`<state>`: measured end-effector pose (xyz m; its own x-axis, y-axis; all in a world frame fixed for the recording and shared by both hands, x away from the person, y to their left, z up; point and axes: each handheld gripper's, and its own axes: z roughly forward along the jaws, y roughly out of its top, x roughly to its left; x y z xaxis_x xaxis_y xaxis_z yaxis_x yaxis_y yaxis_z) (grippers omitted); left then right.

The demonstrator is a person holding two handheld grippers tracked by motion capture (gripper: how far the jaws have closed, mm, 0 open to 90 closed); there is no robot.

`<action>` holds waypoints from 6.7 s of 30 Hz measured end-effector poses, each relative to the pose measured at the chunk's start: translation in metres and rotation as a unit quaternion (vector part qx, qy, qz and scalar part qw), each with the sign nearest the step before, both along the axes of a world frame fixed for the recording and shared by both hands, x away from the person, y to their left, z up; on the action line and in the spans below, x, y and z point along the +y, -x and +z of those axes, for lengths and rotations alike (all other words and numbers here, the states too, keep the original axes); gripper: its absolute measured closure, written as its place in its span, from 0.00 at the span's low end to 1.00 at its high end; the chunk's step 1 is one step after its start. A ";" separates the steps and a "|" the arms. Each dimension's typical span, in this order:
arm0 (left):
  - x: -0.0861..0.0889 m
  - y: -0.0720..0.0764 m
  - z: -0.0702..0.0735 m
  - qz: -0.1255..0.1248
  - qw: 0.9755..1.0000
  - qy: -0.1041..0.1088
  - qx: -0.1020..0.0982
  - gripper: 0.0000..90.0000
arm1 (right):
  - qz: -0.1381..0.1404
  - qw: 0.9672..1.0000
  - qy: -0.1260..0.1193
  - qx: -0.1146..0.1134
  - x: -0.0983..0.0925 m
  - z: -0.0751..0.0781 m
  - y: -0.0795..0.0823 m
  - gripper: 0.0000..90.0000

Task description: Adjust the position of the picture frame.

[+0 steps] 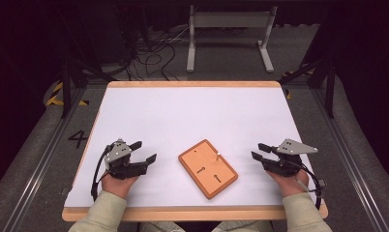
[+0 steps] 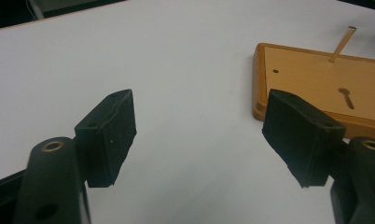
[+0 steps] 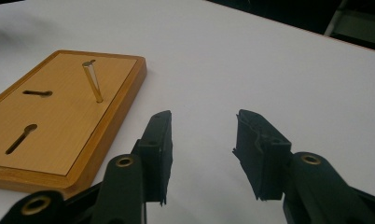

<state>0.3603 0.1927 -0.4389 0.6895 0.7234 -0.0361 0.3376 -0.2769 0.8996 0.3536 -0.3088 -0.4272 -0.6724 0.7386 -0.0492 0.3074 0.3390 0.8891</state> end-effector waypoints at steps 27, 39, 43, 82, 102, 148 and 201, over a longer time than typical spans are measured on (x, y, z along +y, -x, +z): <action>-0.009 0.004 0.005 -0.024 1.000 0.004 0.002 0.33 | 0.078 0.995 0.059 0.027 0.022 0.018 0.020 0.94; -0.008 0.003 0.004 -0.025 1.000 0.001 0.005 0.33 | 0.175 0.971 0.137 0.093 0.055 0.015 0.026 1.00; -0.008 0.003 0.004 -0.026 1.000 -0.001 0.005 0.33 | 0.188 0.962 0.169 0.105 0.065 0.010 0.027 1.00; -0.006 0.002 0.002 -0.023 1.000 -0.003 0.020 0.35 | 0.177 0.959 0.196 0.106 0.104 0.006 0.013 1.00; -0.001 0.004 0.003 -0.028 0.999 -0.010 0.046 0.53 | 0.105 0.970 0.162 0.148 0.096 -0.009 -0.015 1.00; -0.047 -0.078 -0.002 0.002 0.981 -0.085 0.176 1.00 | 0.100 0.981 0.136 0.099 0.089 0.014 0.011 1.00; -0.112 -0.010 0.025 -0.199 0.965 -0.083 0.152 1.00 | 0.091 0.982 0.131 0.097 0.078 0.016 0.014 1.00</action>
